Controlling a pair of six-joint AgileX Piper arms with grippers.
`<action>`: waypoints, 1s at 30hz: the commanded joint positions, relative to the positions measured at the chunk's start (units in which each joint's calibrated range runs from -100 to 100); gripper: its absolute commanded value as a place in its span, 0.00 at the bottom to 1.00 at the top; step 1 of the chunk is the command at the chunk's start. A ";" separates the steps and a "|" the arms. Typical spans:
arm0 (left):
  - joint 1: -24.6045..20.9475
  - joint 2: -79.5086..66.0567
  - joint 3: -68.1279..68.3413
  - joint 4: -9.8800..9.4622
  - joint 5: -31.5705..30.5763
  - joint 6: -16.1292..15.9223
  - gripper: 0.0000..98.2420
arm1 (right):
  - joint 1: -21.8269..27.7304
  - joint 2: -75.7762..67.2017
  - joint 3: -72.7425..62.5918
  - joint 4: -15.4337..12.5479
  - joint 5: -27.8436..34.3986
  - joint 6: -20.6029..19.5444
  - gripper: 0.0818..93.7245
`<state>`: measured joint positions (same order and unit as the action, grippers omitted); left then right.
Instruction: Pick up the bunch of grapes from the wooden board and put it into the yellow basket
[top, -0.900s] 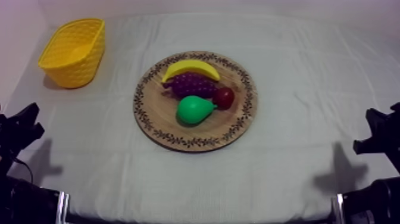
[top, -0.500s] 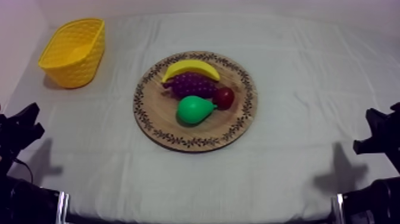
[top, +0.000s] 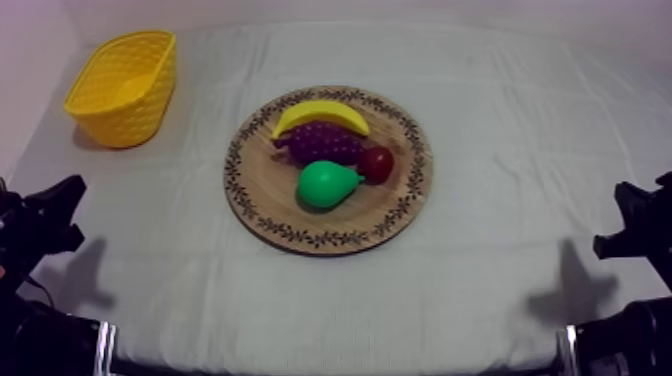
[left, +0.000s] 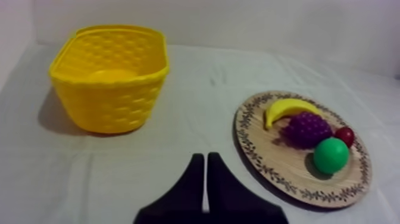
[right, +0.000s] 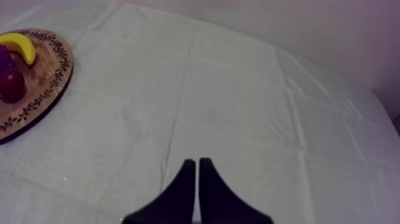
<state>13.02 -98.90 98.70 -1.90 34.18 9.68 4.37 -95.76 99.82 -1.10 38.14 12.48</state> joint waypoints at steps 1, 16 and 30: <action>1.17 1.74 -0.76 -0.68 1.92 2.31 0.00 | -0.01 0.00 -0.04 0.00 0.00 0.00 0.00; 2.66 26.62 -14.67 0.26 7.60 -5.62 0.01 | -0.01 0.00 -0.04 0.00 0.00 0.00 0.00; 3.62 57.01 -52.91 4.30 28.80 -22.23 0.00 | -0.01 0.00 -0.04 0.00 0.00 0.00 0.00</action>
<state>16.58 -49.30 56.48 2.15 58.87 -8.93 4.37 -95.76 99.82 -1.10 38.14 12.48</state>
